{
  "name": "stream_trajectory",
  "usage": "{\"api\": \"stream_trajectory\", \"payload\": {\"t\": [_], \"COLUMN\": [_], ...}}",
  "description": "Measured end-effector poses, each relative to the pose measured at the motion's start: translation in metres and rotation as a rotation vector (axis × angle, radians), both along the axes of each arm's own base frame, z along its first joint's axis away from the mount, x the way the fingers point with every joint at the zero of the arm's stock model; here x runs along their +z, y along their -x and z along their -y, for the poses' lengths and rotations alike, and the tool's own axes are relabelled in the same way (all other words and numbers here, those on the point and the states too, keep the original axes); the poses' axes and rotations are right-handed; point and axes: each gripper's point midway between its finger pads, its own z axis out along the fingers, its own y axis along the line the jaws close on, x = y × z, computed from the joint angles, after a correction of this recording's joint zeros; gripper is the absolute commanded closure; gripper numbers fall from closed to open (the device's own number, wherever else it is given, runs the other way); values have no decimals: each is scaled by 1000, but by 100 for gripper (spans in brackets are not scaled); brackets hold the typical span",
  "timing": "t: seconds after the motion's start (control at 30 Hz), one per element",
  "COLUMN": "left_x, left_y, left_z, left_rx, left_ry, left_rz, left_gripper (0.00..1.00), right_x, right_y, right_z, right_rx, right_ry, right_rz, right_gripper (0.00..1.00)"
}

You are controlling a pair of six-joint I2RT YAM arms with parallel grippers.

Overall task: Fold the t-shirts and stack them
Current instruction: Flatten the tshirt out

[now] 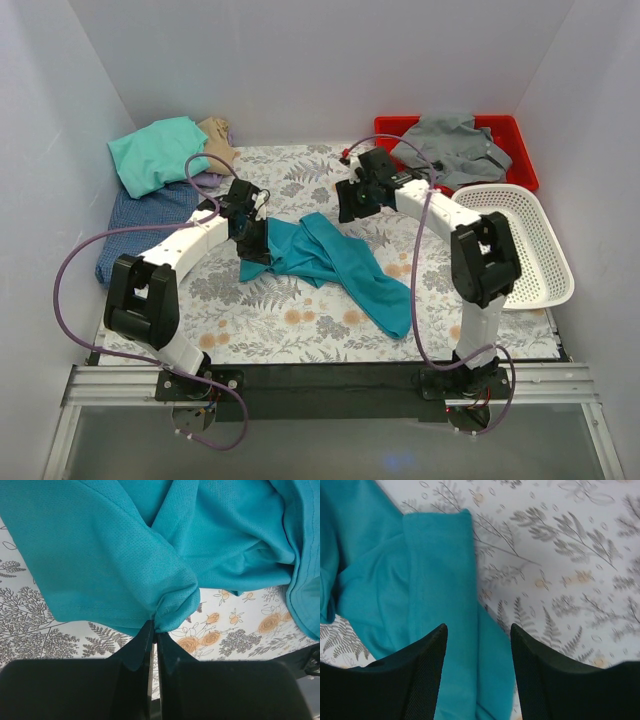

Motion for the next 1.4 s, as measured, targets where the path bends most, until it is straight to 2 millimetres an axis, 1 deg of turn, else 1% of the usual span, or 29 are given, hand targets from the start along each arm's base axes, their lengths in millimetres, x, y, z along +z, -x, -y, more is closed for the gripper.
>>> {"api": "stream_trajectory", "payload": {"t": [0.03, 0.1, 0.2, 0.33, 0.4, 0.43, 0.5, 0.67, 0.73, 0.8, 0.87, 0.9, 0.97, 1.0, 1.07, 1.1, 1.13, 1.17, 1.27, 1.3, 1.4], "left_x": [0, 0, 0, -2, -2, -3, -3, -3, -3, -3, -3, -3, -3, -3, -3, -3, -3, -3, -3, -3, -4], "left_y": [-1, -4, -7, -10, -11, -11, -11, -13, -14, -14, -14, -14, -15, -15, -15, -15, -15, -15, -16, -16, -16], "left_z": [0, 1, 2, 1, 1, 1, 0, 1, 1, 1, 1, 1, 1, 1, 1, 1, 0, 0, 0, 0, -2], "left_rx": [6, 18, 24, 27, 29, 29, 31, 36, 37, 37, 38, 38, 39, 39, 39, 39, 40, 40, 41, 42, 45], "left_ry": [1, 5, 9, 4, 2, 1, -1, 2, 3, 2, 1, 0, 0, 0, 0, -1, -2, -2, -4, -6, -15], "left_rz": [4, 14, 22, 28, 30, 30, 30, 39, 42, 42, 43, 44, 46, 47, 48, 48, 48, 49, 50, 51, 52], "left_gripper": [100, 100, 100, 100, 100, 100, 100, 100, 100, 100, 100, 100, 100, 100, 100, 100, 100, 100, 100, 100, 100], "right_x": [-7, -11, -3, 3, 0, -1, -12, -44, -56, -63, -67, -69, -71, -72, -75, -77, -78, -78, -78, -78, -76], "right_y": [-1, -4, -13, -19, -22, -23, -23, -20, -18, -18, -21, -23, -28, -31, -33, -34, -35, -35, -39, -39, -37], "right_z": [-8, -29, -63, -97, -113, -117, -125, -127, -124, -122, -120, -120, -120, -119, -117, -115, -114, -113, -108, -105, -91], "right_rx": [17, 63, 124, 176, 198, 204, 215, 217, 210, 209, 198, 193, 181, 173, 160, 154, 148, 142, 118, 110, 96], "right_ry": [3, -6, -37, -63, -63, -64, -52, 24, 68, 104, 144, 161, 193, 215, 240, 258, 271, 281, 306, 314, 359], "right_rz": [-15, -18, 16, 47, 53, 55, 51, 24, 18, 24, 45, 56, 80, 97, 109, 116, 122, 125, 148, 155, 174], "right_gripper": [41, 41, 41, 40, 40, 40, 40, 40, 40, 41, 41, 42, 51, 62, 75, 89, 93, 95, 94, 92, 93]}}
